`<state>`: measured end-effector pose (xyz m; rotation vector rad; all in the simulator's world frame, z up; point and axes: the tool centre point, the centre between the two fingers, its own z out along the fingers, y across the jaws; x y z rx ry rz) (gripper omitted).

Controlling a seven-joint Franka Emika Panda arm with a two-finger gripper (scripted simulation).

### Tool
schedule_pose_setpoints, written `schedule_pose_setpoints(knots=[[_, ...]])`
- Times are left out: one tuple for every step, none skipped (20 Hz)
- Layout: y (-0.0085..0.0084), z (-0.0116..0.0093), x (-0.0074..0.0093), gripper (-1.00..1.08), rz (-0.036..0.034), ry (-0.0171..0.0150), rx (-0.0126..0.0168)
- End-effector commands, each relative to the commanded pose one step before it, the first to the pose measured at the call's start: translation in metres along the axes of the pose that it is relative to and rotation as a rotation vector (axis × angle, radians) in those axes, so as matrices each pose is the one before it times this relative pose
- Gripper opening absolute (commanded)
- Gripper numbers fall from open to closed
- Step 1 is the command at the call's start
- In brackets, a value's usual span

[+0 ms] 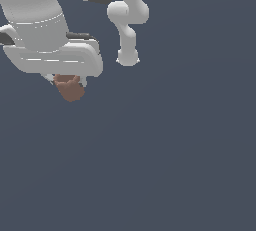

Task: Pick up the object and move it to a goal position.

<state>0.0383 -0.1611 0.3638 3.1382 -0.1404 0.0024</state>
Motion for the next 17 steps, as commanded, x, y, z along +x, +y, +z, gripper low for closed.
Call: schedule_pose_setpoints(knots=[[0.00455,-0.01561,0.00317,-1.00,-0.00048,-0.00138,0.00013],[0.00152,-0.00502,0.00117,-1.00,0.00000,0.00000,0.00000],[0.00137,-0.00453,0.00108,-1.00,0.00000,0.00000,0.00000],[0.00123,-0.00408,0.00100,-1.00,0.00000,0.00000,0.00000],[0.00111,-0.00365,0.00092,-1.00,0.00000,0.00000,0.00000],[0.00099,-0.00325,0.00084,-1.00,0.00000,0.00000,0.00000],[0.00087,-0.00288,0.00077,-1.00,0.00000,0.00000,0.00000],[0.00077,-0.00253,0.00070,-1.00,0.00000,0.00000,0.00000],[0.00067,-0.00221,0.00062,-1.00,0.00000,0.00000,0.00000],[0.00058,-0.00190,0.00055,-1.00,0.00000,0.00000,0.00000],[0.00049,-0.00161,0.00048,-1.00,0.00000,0.00000,0.00000],[0.00041,-0.00134,0.00041,-1.00,0.00000,0.00000,0.00000],[0.00033,-0.00108,0.00033,-1.00,0.00000,0.00000,0.00000],[0.00025,-0.00083,0.00026,-1.00,0.00000,0.00000,0.00000],[0.00018,-0.00058,0.00019,-1.00,0.00000,0.00000,0.00000],[0.00011,-0.00035,0.00011,-1.00,0.00000,0.00000,0.00000],[0.00004,-0.00012,0.00004,-1.00,0.00000,0.00000,0.00000]])
